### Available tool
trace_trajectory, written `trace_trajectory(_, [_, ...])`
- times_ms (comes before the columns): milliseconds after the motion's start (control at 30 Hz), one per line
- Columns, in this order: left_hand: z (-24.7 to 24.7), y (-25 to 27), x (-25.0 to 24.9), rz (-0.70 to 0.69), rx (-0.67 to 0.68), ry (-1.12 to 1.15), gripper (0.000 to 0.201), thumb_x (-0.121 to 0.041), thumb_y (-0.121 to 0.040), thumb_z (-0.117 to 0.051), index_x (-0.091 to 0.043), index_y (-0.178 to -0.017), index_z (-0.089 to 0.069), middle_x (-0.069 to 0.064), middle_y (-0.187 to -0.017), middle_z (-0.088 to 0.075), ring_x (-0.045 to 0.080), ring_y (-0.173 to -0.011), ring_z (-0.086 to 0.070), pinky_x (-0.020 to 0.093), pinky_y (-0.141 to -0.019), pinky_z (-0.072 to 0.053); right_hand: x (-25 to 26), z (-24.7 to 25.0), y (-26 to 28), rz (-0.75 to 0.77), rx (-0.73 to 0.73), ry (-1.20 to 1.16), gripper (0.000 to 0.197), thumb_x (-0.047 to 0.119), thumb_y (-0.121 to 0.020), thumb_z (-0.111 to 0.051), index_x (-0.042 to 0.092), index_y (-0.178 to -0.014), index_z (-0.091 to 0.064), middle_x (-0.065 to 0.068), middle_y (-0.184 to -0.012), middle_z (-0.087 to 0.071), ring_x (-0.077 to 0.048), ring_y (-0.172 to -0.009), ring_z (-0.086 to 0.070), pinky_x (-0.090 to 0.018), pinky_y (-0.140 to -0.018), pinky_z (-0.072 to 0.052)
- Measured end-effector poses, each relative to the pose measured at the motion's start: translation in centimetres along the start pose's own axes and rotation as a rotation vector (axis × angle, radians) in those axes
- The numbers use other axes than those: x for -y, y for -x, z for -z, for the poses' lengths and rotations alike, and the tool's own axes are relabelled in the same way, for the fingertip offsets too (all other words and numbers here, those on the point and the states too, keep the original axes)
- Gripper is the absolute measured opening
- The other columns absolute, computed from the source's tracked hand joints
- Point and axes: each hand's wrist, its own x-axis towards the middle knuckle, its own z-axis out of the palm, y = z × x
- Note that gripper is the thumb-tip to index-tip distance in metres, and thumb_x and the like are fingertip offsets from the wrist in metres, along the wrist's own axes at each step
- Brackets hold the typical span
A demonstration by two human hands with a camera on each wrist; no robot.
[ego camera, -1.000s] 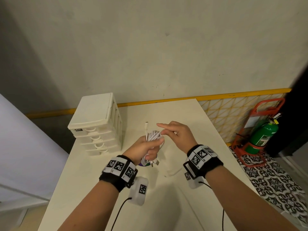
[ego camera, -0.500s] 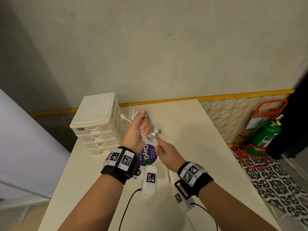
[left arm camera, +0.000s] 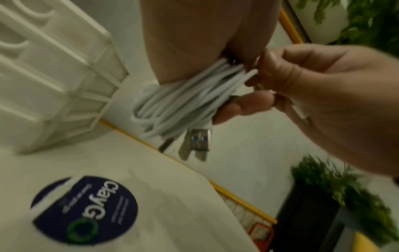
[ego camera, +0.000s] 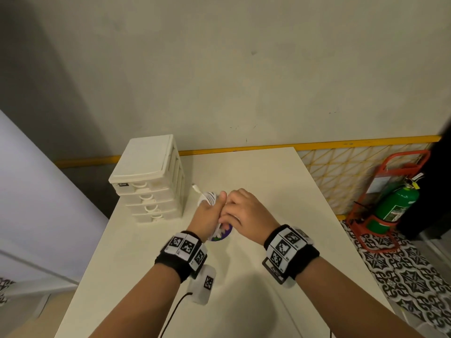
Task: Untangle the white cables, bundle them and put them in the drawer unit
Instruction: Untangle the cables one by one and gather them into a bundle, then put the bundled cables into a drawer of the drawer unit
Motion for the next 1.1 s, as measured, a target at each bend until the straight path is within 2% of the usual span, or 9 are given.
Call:
trace_trajectory(100, [-0.4,0.3,0.6,0.146,0.225,0.141,0.086,-0.076,-0.083,-0.012,-0.01,-0.053,-0.056,0.008,-0.044,-0.051,0.019,-0.039,-0.049,0.024,-0.044,-0.042,-0.2,-0.2,0.8,-0.017,-0.07,-0.08,0.022,0.028,-0.089,-0.051,0.013,-0.079,-0.065,-0.004,-0.092,-0.051,-0.017,-0.084,-0.048,-0.025,-0.079,-0.039])
trace_trajectory(200, [-0.4,0.0,0.3,0.254,0.413,0.393,0.09,-0.082,-0.077,-0.007,-0.006,-0.055,-0.049,0.008,-0.042,-0.045,0.016,-0.031,-0.038,0.021,-0.038,-0.029,-0.1,-0.7,1.7,-0.102,-0.064,-0.23,0.018,0.03,-0.088,-0.056,0.013,-0.09,-0.059,-0.003,-0.113,-0.048,-0.011,-0.097,-0.051,-0.024,-0.087,-0.043])
trace_trajectory(333, [-0.3,0.8,0.0,0.308,0.639,0.446,0.09,-0.083,-0.077,-0.002,-0.006,-0.047,-0.038,0.006,-0.032,-0.035,0.014,-0.024,-0.028,0.018,-0.035,-0.02,-0.4,0.1,1.5,-0.254,0.006,-0.437,0.062,0.043,-0.072,-0.072,0.029,-0.124,-0.043,0.006,-0.141,-0.038,0.001,-0.129,-0.035,-0.007,-0.104,-0.025])
trace_trajectory(433, [-0.1,1.1,-0.5,0.31,0.723,0.518,0.087,-0.082,-0.077,-0.003,-0.006,-0.053,-0.038,0.004,-0.033,-0.038,0.012,-0.023,-0.032,0.018,-0.035,-0.018,-0.5,0.7,1.2,-0.31,0.159,-0.576,0.062,0.036,-0.076,-0.073,0.035,-0.131,-0.044,0.017,-0.129,-0.05,0.008,-0.119,-0.044,-0.006,-0.099,-0.03])
trace_trajectory(533, [0.3,1.2,-1.9,0.302,0.749,0.51,0.091,-0.081,-0.076,0.0,-0.007,-0.051,-0.047,0.003,-0.033,-0.041,0.011,-0.024,-0.034,0.019,-0.036,-0.018,-0.1,0.6,0.9,-0.405,0.147,-0.781,0.032,0.027,-0.078,-0.073,0.03,-0.108,-0.064,0.013,-0.104,-0.066,-0.002,-0.1,-0.061,-0.02,-0.092,-0.046])
trace_trajectory(733, [1.6,1.7,-2.8,0.25,0.587,0.29,0.09,-0.077,-0.08,-0.008,-0.008,-0.046,-0.056,0.006,-0.042,-0.054,0.013,-0.031,-0.05,0.018,-0.036,-0.041,1.0,-0.6,-0.6,-0.48,0.07,-0.89,0.024,0.023,-0.071,-0.079,0.023,-0.093,-0.068,0.006,-0.077,-0.07,-0.009,-0.073,-0.067,-0.028,-0.075,-0.052])
trace_trajectory(867, [3.3,1.1,-2.5,0.253,0.426,0.229,0.092,-0.079,-0.081,-0.016,-0.004,-0.049,-0.058,0.009,-0.044,-0.056,0.016,-0.036,-0.053,0.021,-0.041,-0.046,2.0,-2.1,-1.7,-0.547,-0.046,-0.873,0.026,0.036,-0.063,-0.081,0.027,-0.084,-0.069,0.004,-0.069,-0.069,-0.012,-0.066,-0.066,-0.032,-0.073,-0.054])
trace_trajectory(1033, [6.6,1.0,-1.5,0.154,0.051,0.04,0.069,-0.069,-0.082,-0.045,-0.004,-0.077,-0.069,0.01,-0.074,-0.071,0.02,-0.07,-0.069,0.028,-0.073,-0.054,3.5,-4.2,-3.5,-0.666,-0.19,-0.723,0.021,0.039,-0.071,-0.077,0.023,-0.076,-0.064,0.001,-0.069,-0.067,-0.014,-0.068,-0.064,-0.033,-0.071,-0.051])
trace_trajectory(1100, [7.7,1.0,-0.6,0.096,-0.066,-0.005,0.057,-0.061,-0.084,-0.05,-0.007,-0.095,-0.066,0.006,-0.089,-0.072,0.017,-0.083,-0.068,0.026,-0.075,-0.052,4.1,-5.3,-4.3,-0.711,-0.25,-0.687,0.021,0.039,-0.073,-0.074,0.022,-0.074,-0.061,-0.001,-0.069,-0.066,-0.018,-0.068,-0.063,-0.034,-0.067,-0.05])
